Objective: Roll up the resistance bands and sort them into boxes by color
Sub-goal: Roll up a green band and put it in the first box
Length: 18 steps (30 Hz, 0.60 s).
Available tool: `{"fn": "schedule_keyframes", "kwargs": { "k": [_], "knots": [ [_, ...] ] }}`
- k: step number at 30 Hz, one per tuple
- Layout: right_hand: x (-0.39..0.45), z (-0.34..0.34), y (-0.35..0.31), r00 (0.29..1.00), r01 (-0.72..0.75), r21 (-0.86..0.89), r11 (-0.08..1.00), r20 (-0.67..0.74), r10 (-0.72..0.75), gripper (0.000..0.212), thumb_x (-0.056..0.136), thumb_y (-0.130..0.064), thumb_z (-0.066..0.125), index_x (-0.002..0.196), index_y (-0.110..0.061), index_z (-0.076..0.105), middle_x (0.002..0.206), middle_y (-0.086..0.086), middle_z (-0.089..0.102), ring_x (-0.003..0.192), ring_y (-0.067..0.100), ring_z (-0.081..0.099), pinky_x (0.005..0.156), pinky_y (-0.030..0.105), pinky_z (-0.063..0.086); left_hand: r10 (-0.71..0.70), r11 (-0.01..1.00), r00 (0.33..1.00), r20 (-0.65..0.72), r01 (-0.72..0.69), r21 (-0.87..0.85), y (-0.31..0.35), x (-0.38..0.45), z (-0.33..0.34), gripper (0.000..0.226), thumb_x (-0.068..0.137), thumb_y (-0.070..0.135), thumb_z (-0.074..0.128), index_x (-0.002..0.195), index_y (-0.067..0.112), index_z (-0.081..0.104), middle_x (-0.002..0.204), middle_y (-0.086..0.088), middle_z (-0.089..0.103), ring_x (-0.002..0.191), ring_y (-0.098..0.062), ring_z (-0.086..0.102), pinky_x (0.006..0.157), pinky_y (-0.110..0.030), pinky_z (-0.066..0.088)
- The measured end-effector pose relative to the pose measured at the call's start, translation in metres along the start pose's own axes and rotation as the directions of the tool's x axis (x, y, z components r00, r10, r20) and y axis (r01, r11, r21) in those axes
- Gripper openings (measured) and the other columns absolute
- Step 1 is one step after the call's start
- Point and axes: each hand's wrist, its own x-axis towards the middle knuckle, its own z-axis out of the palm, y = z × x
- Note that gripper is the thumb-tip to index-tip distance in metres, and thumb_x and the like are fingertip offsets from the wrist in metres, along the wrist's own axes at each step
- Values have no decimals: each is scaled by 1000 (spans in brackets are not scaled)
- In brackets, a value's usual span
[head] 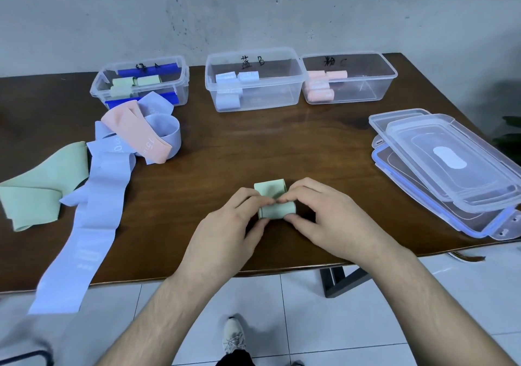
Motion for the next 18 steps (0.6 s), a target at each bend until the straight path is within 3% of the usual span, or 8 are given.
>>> {"fn": "schedule_keyframes", "kwargs": {
  "k": [4, 11, 15, 18],
  "knots": [
    [4, -3, 1, 999, -18, -3, 1000, 35, 18, 32, 96, -34, 62, 128, -35, 61, 123, -24, 52, 113, -1, 51, 97, 23, 48, 7, 1000, 1000, 3, -7, 15, -3, 0, 0, 31, 91, 24, 68, 121, 31, 64, 121, 19, 55, 65, -8, 52, 59, -29, 55],
    [4, 5, 1, 1000, -6, -17, 1000, -26, 6, 41, 92, -33, 68, 131, -36, 58, 121, -23, 47, 108, 4, 50, 91, 21, 47, -38, 999, 996, 82, 34, 40, -4, 11, -3, 35, 99, 34, 52, 134, 35, 55, 130, 23, 48, 92, -11, 63, 73, -25, 55],
    [6, 8, 2, 999, -14, -8, 1000, -49, 13, 34, 93, -28, 68, 126, -32, 62, 119, -20, 50, 103, 5, 53, 84, 19, 45, -54, 998, 994, 90, 50, 45, -5, 12, -1, 37, 100, 34, 50, 137, 34, 52, 131, 23, 43, 81, -13, 62, 67, -22, 51],
    [10, 4, 2, 1000, -15, -11, 1000, -23, 15, 34, 94, -32, 65, 128, -33, 61, 119, -21, 51, 106, 4, 53, 88, 21, 47, -32, 999, 998, 46, 31, 31, -4, 10, -1, 36, 98, 33, 56, 133, 32, 56, 127, 23, 41, 66, -12, 58, 59, -20, 50]
  ]
}}
